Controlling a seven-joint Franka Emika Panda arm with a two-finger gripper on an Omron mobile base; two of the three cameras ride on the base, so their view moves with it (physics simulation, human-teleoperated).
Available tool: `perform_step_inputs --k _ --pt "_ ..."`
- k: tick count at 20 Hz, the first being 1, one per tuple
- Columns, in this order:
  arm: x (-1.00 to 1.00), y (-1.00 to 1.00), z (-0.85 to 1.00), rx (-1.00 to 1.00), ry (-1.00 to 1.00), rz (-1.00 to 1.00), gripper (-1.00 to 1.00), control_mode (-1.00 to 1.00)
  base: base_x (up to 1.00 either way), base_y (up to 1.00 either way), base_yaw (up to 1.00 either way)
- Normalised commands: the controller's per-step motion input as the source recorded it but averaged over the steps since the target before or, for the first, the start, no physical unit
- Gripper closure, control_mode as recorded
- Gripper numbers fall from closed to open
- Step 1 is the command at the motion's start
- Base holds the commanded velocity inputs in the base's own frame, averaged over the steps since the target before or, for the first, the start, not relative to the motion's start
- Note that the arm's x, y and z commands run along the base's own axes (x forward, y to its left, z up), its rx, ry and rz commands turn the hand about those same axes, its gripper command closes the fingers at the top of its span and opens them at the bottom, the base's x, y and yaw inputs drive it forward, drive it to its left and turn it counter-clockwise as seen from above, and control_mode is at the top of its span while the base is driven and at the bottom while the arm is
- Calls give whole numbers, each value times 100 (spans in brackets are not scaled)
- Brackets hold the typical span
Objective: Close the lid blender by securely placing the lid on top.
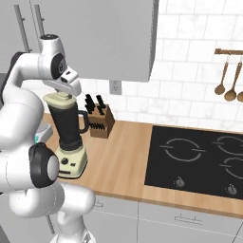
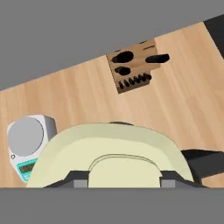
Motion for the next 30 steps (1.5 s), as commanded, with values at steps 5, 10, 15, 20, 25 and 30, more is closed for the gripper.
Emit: perform_step_inputs --k 5,10,15,20,25,30 --pt "4 1 -19 0 0 -18 100 -100 0 0 0" --pt "-4 0 -8 -3 -2 -17 100 -100 0 0 0" --pt "-5 -23 0 -4 -7 -7 100 -100 0 0 0" --pt "-4 -22 -10 -2 -3 0 100 -100 0 0 0" --pt "0 6 -32 0 0 0 100 -100 0 0 0" --pt "0 5 -31 0 0 0 100 -100 0 0 0"
